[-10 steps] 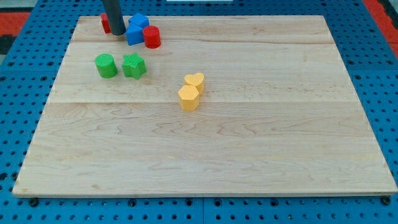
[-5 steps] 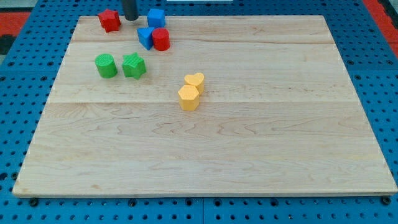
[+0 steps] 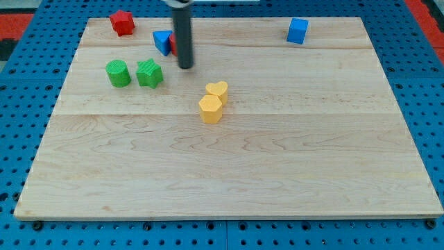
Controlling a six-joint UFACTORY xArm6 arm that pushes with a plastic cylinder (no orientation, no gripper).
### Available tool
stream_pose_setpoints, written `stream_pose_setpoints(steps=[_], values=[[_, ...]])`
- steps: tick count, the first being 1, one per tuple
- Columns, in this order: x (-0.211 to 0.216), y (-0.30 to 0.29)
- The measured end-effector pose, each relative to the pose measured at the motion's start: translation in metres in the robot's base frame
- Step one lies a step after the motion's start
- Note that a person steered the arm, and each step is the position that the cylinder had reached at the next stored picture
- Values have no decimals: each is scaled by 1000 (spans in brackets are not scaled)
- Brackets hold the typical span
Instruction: Push the blue blocks towards the top right corner of the board
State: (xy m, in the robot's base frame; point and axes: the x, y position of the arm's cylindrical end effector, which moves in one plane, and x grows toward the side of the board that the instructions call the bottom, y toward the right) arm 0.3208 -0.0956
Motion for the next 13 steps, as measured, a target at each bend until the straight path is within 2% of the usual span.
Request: stream_pose_setpoints(steps=[1, 2, 3, 4, 5, 6, 7, 8, 9, 10, 12, 13], values=[[-21, -35], [-61, -43], [-81, 39], [-90, 48], [-95, -28], [-129, 7], [-127, 95], [-107, 176], [-104, 174], [-116, 107], [-65, 149], [-61, 181]])
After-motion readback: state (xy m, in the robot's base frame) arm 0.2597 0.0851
